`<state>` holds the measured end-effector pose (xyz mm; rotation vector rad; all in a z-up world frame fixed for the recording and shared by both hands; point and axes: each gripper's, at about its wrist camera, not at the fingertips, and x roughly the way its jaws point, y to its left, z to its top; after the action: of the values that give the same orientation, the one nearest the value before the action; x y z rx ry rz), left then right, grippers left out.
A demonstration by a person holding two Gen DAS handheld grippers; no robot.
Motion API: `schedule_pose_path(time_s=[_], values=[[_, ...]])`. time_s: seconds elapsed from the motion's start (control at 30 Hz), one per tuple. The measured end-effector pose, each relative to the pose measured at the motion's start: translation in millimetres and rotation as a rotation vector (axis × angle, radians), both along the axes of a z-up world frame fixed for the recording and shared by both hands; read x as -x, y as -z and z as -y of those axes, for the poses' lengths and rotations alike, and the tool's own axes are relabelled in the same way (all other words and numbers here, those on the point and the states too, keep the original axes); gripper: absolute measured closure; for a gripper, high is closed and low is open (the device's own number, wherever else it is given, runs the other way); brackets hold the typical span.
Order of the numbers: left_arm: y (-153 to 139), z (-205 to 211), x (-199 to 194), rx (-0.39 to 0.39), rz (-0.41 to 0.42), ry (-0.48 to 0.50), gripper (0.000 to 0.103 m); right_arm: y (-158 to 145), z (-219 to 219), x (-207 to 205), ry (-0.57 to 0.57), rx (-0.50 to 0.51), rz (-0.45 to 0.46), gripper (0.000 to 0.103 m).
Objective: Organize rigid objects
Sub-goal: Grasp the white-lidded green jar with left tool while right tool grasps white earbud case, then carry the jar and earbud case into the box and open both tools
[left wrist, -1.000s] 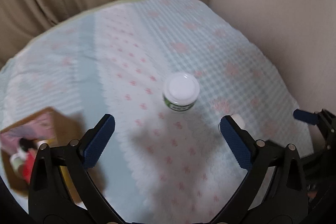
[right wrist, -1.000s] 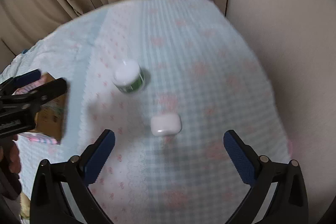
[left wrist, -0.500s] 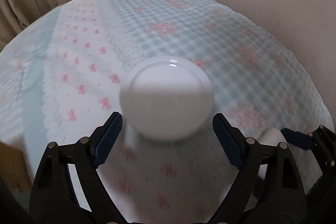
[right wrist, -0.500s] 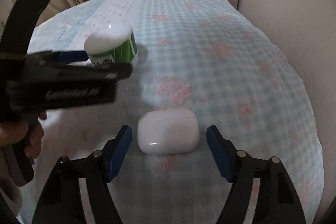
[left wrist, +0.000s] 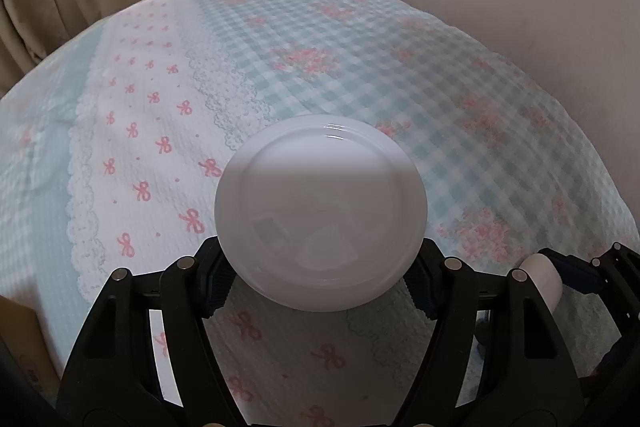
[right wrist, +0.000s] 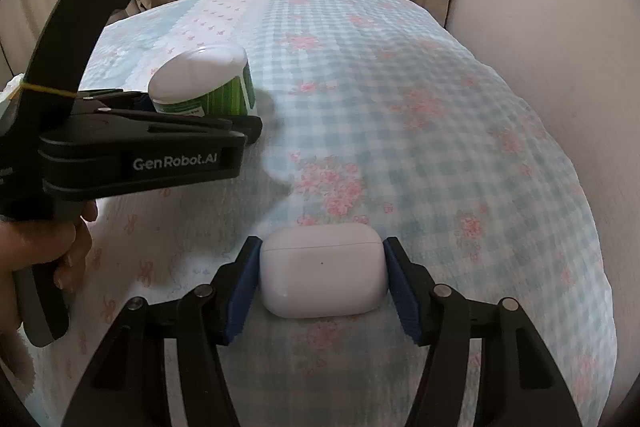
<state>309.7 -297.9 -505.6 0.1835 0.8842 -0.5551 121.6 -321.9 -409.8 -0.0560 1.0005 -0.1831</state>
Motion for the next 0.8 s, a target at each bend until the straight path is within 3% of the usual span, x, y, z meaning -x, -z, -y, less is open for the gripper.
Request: schedule_pose_path(time_s=[0.2, 0.37, 0.57, 0.8], values=[[-16, -8, 7, 0.014, 0.007, -0.010, 0.035, -12, 3, 2, 0.022, -0.017, 0.025, 0.047], [-49, -18, 15, 0.033, 0.021, -0.030, 0.035, -36, 1, 3, 0.024, -0.015, 0.044, 0.047], [-114, -41, 32, 0.063, 0.048, -0.082, 0.035, -94, -10, 6, 0.005, -0.022, 0.090, 0.047], [-207, -95, 66, 0.077, 0.064, -0.212, 0.035, -179, -33, 15, -0.040, -0.021, 0.137, 0.047]])
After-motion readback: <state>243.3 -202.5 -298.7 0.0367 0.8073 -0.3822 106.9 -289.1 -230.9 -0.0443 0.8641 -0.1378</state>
